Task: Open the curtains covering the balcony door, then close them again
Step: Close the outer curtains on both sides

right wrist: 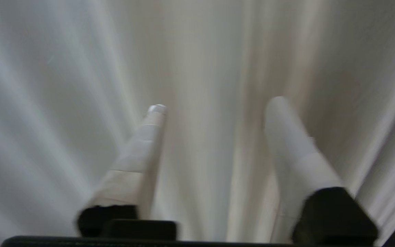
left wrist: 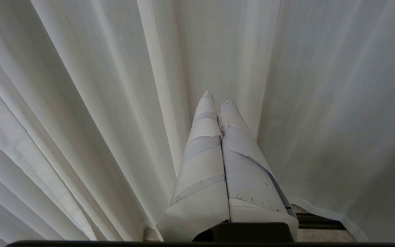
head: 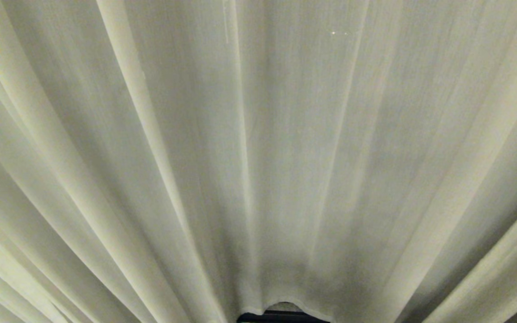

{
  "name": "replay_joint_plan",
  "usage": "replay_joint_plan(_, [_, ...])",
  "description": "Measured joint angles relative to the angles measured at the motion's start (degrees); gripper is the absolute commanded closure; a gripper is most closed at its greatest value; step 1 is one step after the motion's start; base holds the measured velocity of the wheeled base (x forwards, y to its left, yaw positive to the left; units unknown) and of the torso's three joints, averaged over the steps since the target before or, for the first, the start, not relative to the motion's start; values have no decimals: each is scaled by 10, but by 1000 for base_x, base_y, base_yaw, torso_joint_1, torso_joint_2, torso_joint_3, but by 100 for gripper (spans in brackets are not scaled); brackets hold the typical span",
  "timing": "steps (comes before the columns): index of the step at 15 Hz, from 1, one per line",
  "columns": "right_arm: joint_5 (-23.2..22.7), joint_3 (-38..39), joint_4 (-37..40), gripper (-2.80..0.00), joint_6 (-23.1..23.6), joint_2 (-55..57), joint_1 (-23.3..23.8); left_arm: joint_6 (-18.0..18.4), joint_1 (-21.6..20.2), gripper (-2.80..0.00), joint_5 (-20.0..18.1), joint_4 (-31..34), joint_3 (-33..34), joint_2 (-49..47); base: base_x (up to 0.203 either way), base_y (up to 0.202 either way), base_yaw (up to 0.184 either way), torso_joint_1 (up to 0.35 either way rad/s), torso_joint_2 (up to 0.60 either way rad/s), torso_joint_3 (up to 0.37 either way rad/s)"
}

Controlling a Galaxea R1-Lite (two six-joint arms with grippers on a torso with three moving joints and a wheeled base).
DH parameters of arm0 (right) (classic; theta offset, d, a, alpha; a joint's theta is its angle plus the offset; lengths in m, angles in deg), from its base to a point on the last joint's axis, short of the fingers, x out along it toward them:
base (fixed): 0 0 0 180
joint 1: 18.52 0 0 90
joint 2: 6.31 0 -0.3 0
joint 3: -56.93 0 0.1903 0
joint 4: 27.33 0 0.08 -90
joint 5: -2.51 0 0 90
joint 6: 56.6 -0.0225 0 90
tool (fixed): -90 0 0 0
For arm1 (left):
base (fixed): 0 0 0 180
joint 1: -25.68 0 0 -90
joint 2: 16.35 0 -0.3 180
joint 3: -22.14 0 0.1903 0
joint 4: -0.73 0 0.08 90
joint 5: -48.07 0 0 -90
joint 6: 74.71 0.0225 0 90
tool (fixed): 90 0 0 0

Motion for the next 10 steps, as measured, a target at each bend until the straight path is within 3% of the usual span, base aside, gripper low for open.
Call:
replay_joint_plan(5, [-1, -139, -15, -280, -19, 121, 99, 0, 0, 0, 0, 0, 0, 0, 0, 0, 0, 0, 0, 0])
replay_joint_plan(10, [-2, -224, -106, -280, -29, 229, 151, 0, 0, 0, 0, 0, 0, 0, 0, 0, 0, 0, 0, 0])
